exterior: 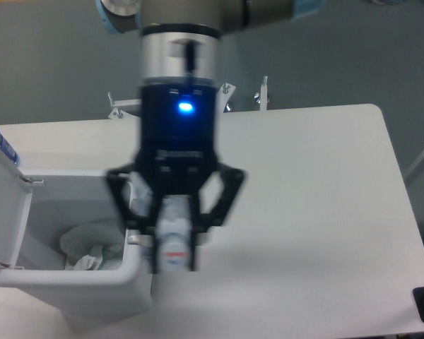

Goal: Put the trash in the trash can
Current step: 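Lift the tube and carry it over the trash can, then open the gripper to release the tube into the trash can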

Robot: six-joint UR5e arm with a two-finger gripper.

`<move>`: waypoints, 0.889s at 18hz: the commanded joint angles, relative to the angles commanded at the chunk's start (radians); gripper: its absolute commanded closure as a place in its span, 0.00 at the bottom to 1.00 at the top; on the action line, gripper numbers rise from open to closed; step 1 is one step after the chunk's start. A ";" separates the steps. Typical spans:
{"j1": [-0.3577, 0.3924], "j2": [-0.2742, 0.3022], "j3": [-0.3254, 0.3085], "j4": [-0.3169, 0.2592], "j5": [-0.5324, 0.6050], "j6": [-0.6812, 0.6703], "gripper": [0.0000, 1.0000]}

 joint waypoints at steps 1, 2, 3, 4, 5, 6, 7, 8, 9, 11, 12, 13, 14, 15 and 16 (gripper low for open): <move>-0.014 -0.003 -0.011 0.000 -0.002 0.000 0.65; -0.034 -0.011 -0.020 0.002 0.000 0.003 0.63; -0.043 -0.012 -0.026 0.002 -0.002 0.003 0.61; -0.052 -0.020 -0.026 0.002 -0.002 0.003 0.57; -0.061 -0.026 -0.026 0.002 0.000 0.003 0.56; -0.068 -0.028 -0.031 0.002 0.000 0.003 0.55; -0.072 -0.028 -0.040 0.002 -0.002 0.003 0.52; -0.072 -0.026 -0.043 0.002 0.000 0.005 0.40; -0.072 -0.026 -0.045 0.002 0.000 0.006 0.30; -0.072 -0.020 -0.043 0.002 0.000 0.012 0.00; -0.071 -0.015 -0.043 0.002 0.000 0.018 0.00; -0.060 -0.011 -0.043 0.002 0.000 0.021 0.00; -0.043 0.004 -0.045 0.000 0.000 0.023 0.00; -0.016 0.011 -0.045 0.000 0.002 0.025 0.00; 0.018 0.012 -0.048 0.000 0.002 0.025 0.00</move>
